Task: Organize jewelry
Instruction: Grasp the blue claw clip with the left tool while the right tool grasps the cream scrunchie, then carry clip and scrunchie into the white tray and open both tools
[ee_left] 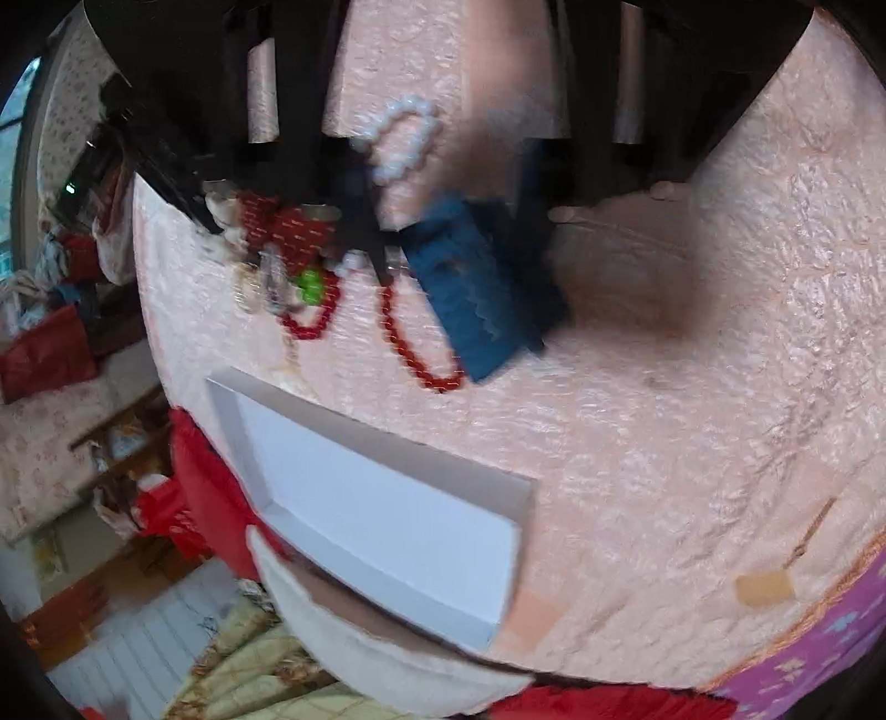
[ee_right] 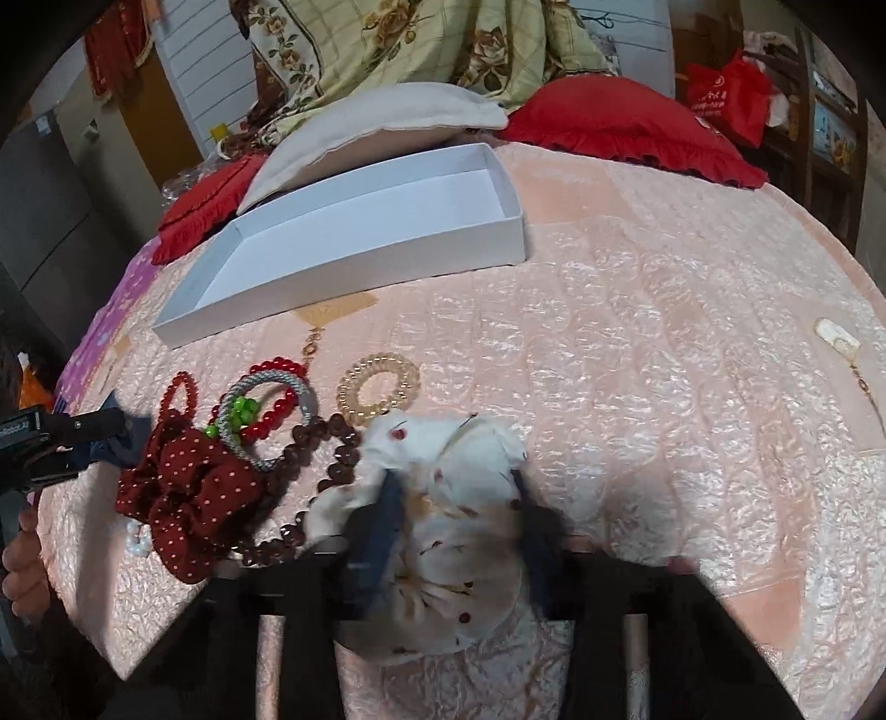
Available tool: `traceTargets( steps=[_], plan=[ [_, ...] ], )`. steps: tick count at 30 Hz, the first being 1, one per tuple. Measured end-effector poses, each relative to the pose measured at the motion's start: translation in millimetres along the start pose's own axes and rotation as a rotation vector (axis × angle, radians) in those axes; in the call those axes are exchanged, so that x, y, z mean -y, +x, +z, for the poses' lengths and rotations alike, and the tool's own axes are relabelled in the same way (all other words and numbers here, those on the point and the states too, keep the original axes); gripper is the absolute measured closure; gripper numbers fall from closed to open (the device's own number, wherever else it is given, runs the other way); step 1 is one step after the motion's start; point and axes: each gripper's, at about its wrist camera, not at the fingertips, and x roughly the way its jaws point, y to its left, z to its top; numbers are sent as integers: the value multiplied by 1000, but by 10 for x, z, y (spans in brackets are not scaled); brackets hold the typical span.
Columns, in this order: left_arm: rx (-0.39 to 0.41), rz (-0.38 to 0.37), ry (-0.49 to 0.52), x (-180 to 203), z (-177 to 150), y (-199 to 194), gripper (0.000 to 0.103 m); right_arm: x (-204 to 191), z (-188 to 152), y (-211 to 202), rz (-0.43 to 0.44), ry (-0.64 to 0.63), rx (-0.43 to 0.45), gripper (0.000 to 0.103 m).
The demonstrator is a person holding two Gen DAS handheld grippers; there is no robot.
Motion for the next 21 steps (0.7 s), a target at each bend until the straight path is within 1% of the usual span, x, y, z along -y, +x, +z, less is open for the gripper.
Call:
traceTargets(
  steps=[2, 3, 7, 12, 16, 18, 21],
  plan=[
    [12, 13, 3, 32, -29, -69, 75, -11, -3, -43, 4, 0, 10, 90],
    [15, 14, 10, 46, -43, -102, 75, -14, -3, -69, 10, 2, 13, 91],
    [32, 0, 15, 70, -98, -281, 75, -35, 12, -231, 25, 5, 41, 92],
    [76, -7, 67, 206, -53, -568, 75, -97, 159, -506, 54, -6, 97, 92],
    [92, -9, 93, 294, 120, -696, 75, -143, 394, -621, 89, -9, 122, 92],
    [91, 4, 105, 353, 248, -702, 75, -163, 561, -634, 109, -4, 128, 92],
    [115, 68, 176, 544, 515, -665, 75, -183, 833, -585, 110, -3, 140, 92]
  ],
)
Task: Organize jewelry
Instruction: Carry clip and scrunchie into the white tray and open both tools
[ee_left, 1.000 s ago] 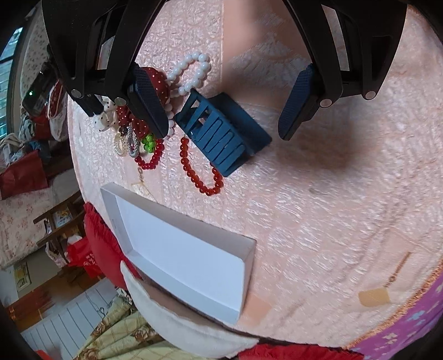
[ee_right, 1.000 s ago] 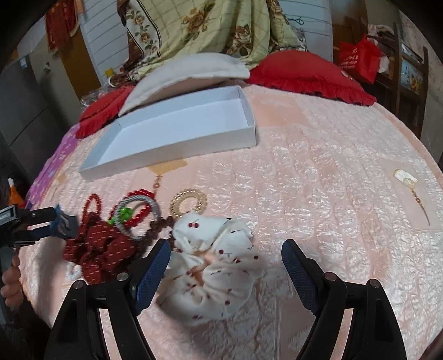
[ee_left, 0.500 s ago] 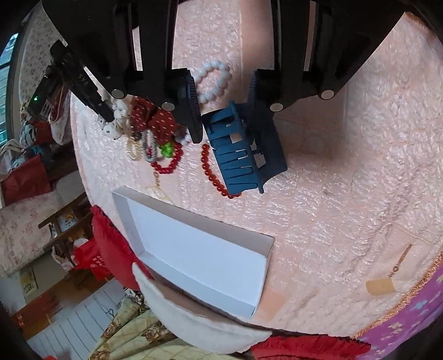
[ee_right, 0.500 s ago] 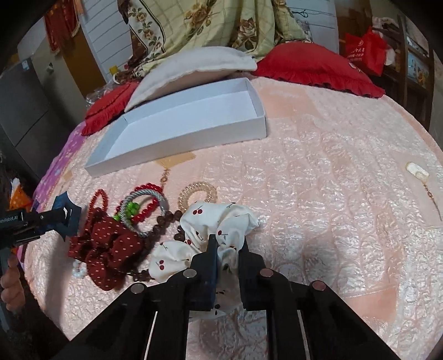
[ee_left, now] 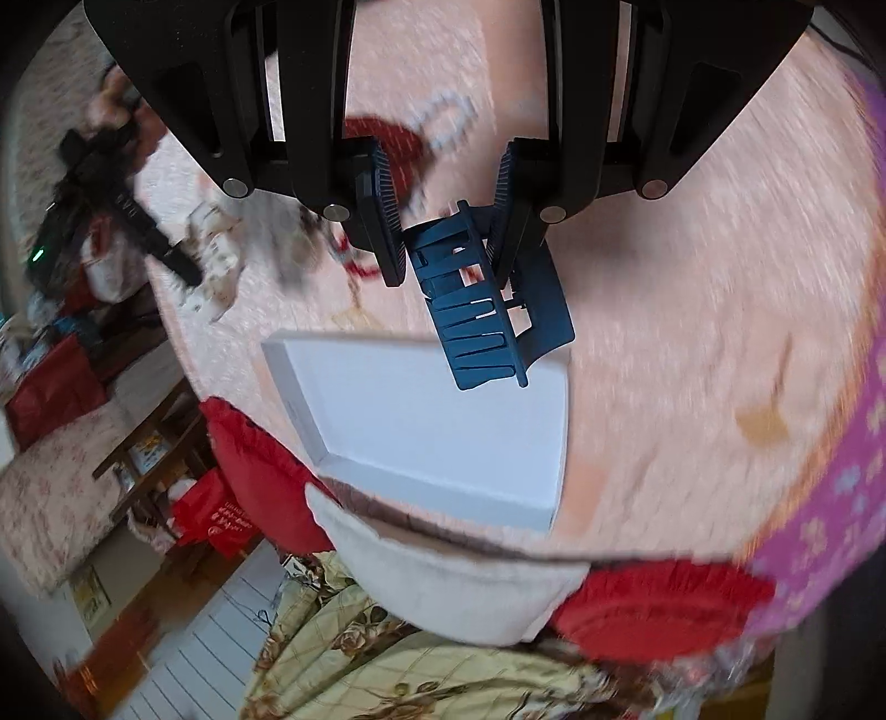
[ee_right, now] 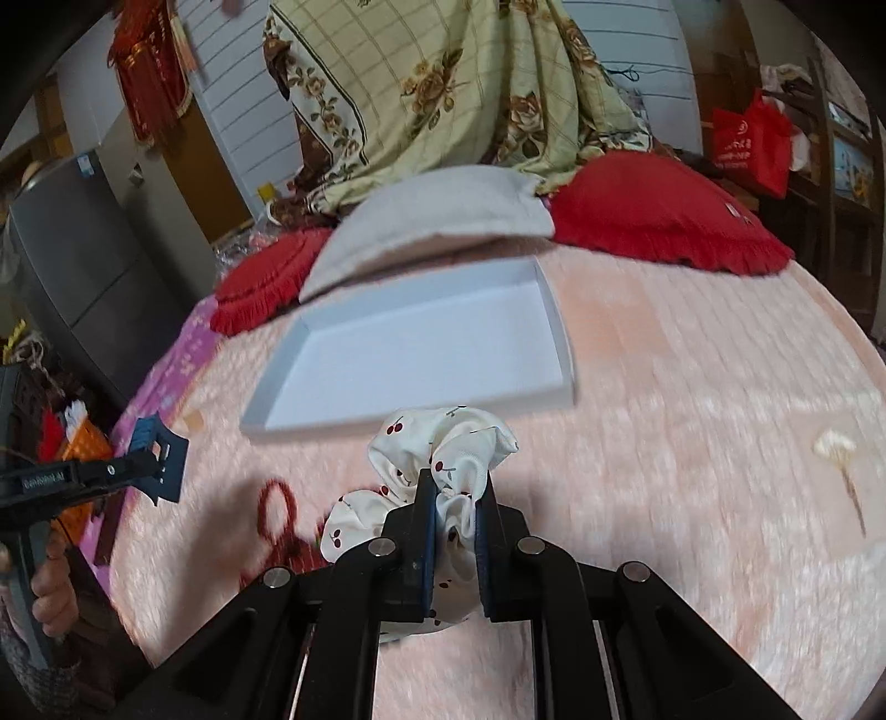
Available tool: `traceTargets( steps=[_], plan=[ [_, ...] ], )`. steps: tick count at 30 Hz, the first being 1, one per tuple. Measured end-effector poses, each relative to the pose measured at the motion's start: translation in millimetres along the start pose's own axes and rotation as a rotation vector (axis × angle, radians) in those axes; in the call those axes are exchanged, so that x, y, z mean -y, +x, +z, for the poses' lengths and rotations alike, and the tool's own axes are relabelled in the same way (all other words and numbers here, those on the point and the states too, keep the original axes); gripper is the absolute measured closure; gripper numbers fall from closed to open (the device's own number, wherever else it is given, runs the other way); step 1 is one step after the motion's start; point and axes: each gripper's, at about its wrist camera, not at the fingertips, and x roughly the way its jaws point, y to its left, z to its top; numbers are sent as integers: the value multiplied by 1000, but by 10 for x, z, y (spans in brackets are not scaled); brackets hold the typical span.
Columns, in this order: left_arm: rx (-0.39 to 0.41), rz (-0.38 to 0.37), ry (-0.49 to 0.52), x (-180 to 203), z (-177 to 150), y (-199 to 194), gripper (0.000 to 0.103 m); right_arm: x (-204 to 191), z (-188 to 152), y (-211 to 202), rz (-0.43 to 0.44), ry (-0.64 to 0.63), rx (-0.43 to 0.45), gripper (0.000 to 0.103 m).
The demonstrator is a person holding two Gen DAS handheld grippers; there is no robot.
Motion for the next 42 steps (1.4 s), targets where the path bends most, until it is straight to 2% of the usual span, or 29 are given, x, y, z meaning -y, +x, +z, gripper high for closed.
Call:
traceTargets(
  steps=[5, 12, 18, 22, 26, 27, 29, 30, 31, 38, 42],
  plan=[
    [-4, 71, 55, 57, 510, 307, 75, 68, 569, 447, -13, 25, -25, 92],
    [-47, 172, 126, 76, 1165, 1078, 75, 246, 1138, 1261, -50, 53, -99, 92],
    [-101, 270, 124, -163, 1462, 1748, 75, 423, 1338, 1871, -100, 43, -157, 92],
    [-106, 302, 136, -277, 1563, 1977, 73, 519, 1380, 2146, -135, 37, -189, 92],
    [-101, 290, 143, -305, 1655, 2050, 70, 573, 1419, 2257, -152, 43, -195, 90],
    [-100, 278, 141, -321, 1674, 2056, 69, 575, 1431, 2266, -158, 37, -195, 86],
    [-101, 249, 133, -343, 1685, 2037, 60, 550, 1443, 2248, -179, 17, -179, 70],
    [-97, 227, 125, -346, 1677, 2001, 58, 528, 1449, 2215, -186, 6, -158, 58],
    [-92, 207, 115, -356, 1672, 1964, 57, 520, 1448, 2184, -192, 0, -144, 55],
    [-69, 138, 47, -345, 1616, 1566, 56, 436, 1461, 1775, -188, -11, -97, 55],
    [-20, 113, 36, -246, 1436, 1087, 56, 323, 1337, 1341, -163, -29, -71, 55]
  ],
)
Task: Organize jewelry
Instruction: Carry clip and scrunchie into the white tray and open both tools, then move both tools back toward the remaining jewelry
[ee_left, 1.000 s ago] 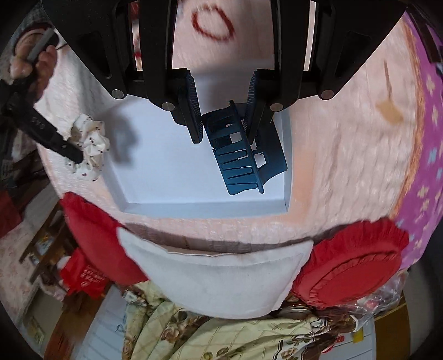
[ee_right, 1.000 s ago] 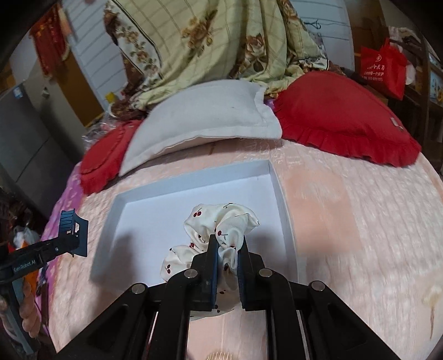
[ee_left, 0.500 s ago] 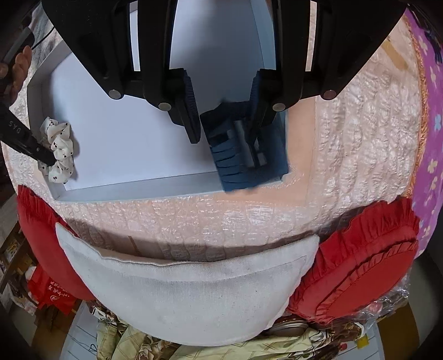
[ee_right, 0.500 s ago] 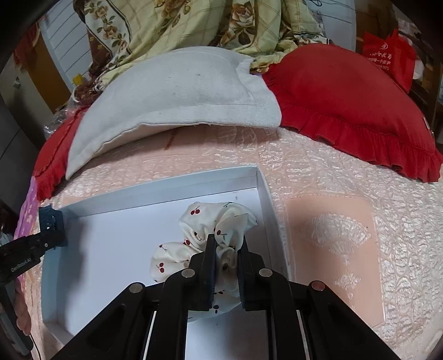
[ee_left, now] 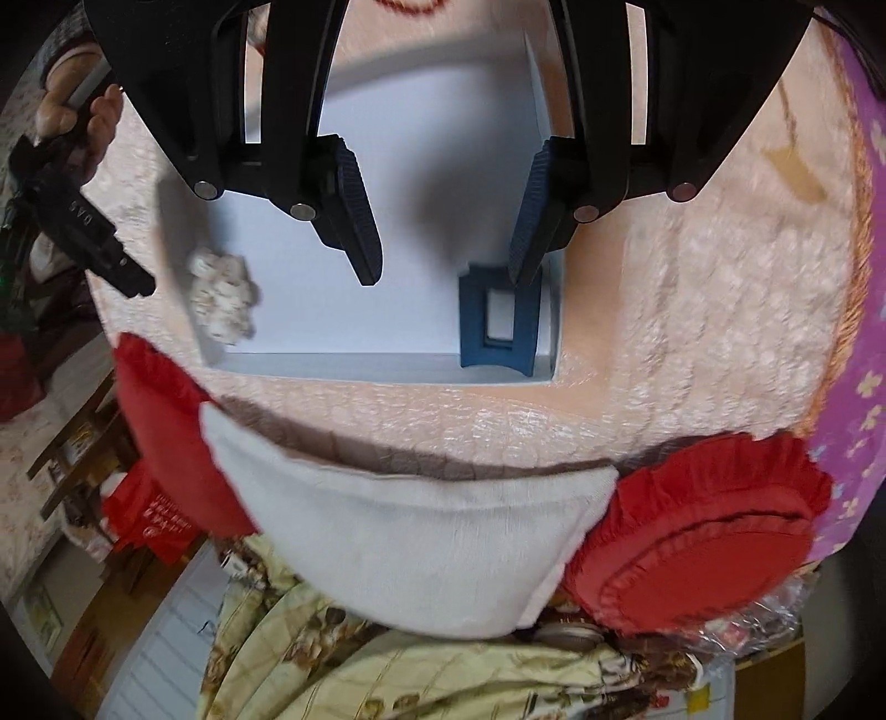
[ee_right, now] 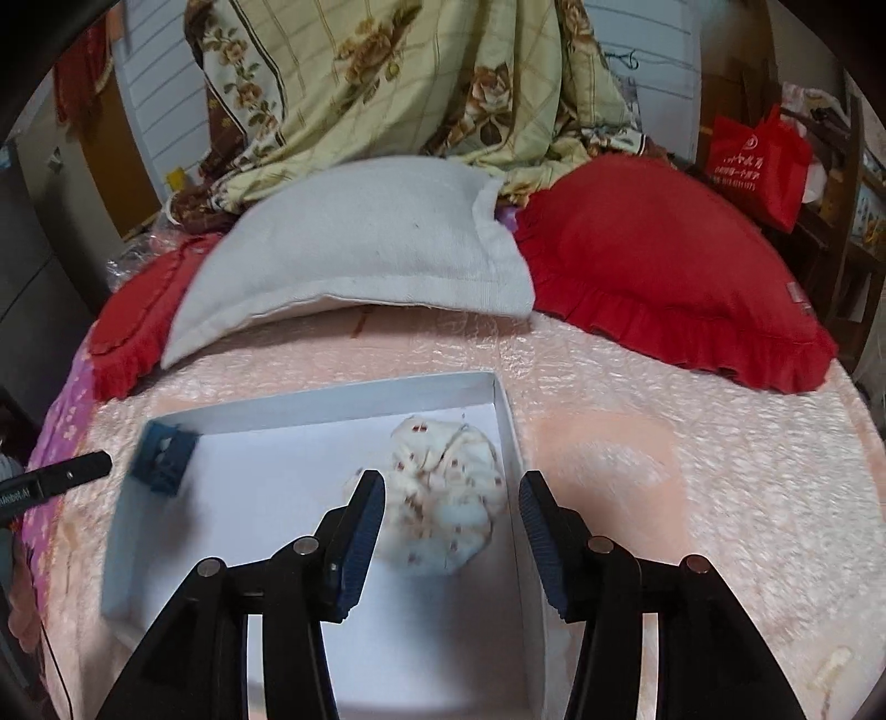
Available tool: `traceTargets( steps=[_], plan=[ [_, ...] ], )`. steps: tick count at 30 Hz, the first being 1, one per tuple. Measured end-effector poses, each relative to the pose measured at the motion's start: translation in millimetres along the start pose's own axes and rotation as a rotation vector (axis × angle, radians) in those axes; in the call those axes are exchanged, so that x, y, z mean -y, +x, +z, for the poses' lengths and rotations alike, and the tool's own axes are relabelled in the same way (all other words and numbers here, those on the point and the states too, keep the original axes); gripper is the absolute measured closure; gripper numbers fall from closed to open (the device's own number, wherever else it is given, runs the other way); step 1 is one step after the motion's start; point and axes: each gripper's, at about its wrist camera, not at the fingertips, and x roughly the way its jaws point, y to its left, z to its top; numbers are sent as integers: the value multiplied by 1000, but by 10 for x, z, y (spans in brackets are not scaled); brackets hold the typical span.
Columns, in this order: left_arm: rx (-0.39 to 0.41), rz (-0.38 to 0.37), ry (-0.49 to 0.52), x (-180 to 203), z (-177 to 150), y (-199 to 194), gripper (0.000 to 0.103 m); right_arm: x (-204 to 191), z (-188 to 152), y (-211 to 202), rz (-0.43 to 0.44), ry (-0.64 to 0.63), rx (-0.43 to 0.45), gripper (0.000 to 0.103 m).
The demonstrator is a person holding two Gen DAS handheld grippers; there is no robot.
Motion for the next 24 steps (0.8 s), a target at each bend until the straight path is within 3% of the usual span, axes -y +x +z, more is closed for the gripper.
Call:
traceTargets(
  steps=[7, 14, 24],
  plan=[
    [34, 37, 49, 133, -692, -605, 56, -159, -666, -471, 31, -69, -29, 54],
    [80, 114, 39, 189, -1494, -922, 56, -246, -1360, -939, -202, -138, 31, 54],
    [167, 229, 93, 416, -2225, -1303, 55, -348, -1902, -1590, -305, -131, 92, 54]
  ],
)
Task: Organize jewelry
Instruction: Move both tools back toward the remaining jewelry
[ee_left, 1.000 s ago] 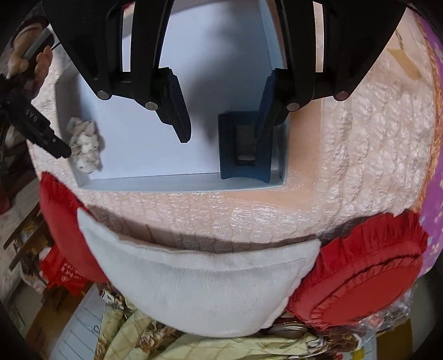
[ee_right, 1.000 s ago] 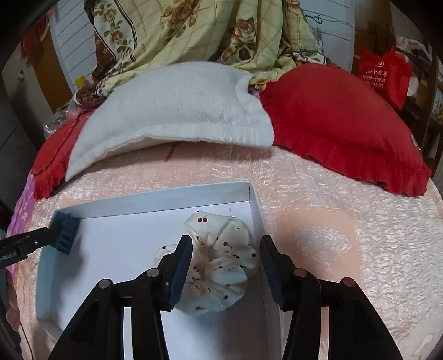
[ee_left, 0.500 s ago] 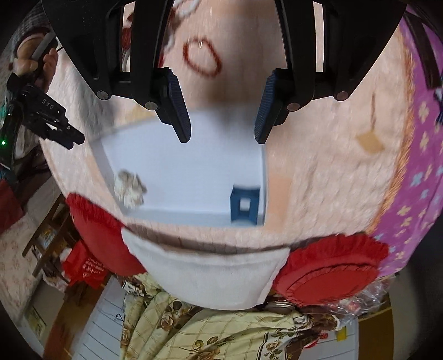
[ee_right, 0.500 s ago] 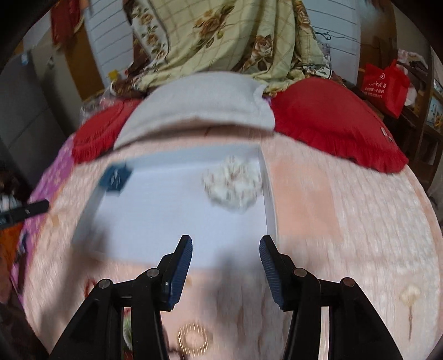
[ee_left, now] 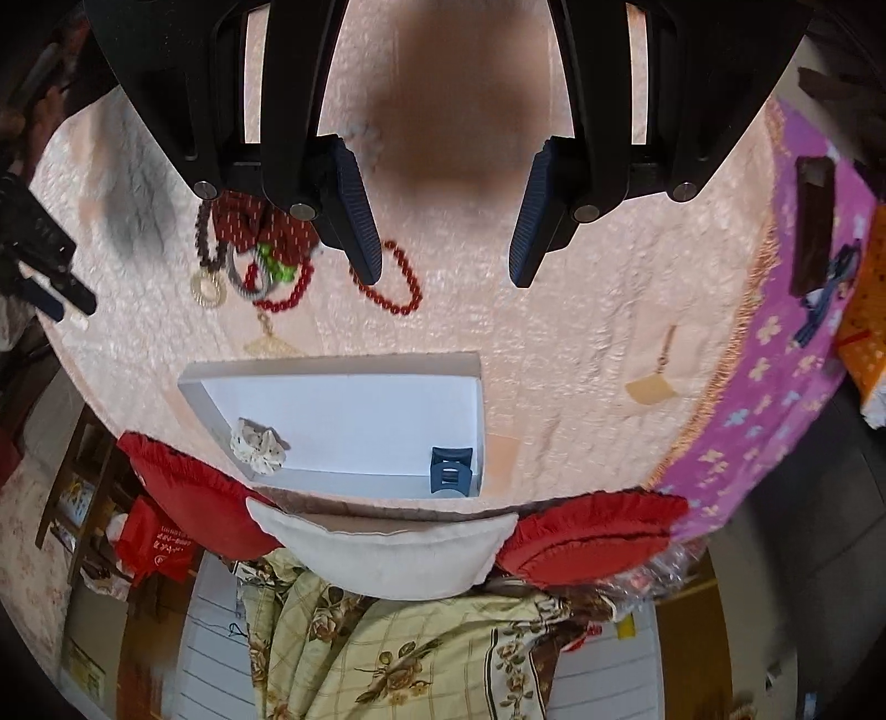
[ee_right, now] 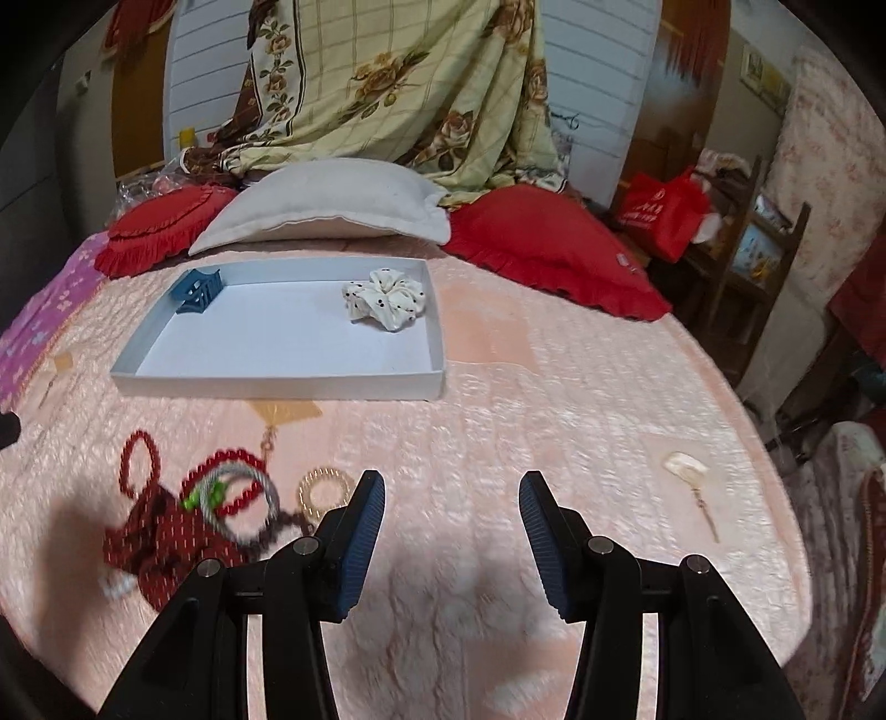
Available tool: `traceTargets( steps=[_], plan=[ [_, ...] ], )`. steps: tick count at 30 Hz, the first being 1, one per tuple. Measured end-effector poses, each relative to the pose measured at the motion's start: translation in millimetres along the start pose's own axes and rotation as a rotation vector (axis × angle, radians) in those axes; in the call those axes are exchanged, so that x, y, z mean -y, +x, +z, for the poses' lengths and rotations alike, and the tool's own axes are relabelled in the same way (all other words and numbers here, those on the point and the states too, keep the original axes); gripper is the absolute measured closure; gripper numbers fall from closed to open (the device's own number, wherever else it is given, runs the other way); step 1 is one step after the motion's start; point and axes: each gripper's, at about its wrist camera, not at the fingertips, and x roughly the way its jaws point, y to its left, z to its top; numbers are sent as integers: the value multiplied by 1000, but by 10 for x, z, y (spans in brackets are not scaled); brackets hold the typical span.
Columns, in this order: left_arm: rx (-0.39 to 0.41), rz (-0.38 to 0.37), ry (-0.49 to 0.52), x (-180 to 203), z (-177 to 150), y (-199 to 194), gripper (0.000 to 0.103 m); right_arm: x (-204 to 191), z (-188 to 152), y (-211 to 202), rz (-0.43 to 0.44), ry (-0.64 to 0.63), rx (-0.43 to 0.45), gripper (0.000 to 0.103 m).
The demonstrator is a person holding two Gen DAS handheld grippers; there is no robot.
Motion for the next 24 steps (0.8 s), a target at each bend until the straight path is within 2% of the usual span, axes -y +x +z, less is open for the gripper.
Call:
traceTargets(
  steps=[9, 17, 20, 24],
  plan=[
    [13, 23, 25, 41, -166, -128, 55, -1, -90, -252, -30, -23, 46, 54],
    [-21, 24, 6, -3, -159, 28, 55, 0, -112, -135, -20, -20, 19, 54],
    [-59, 12, -6, -24, -129, 214, 56, 87, -146, 67, 42, 19, -36, 54],
    [-137, -29, -56, -136, -57, 588, 56, 333, -241, 423, 181, 133, -113, 54]
  ],
)
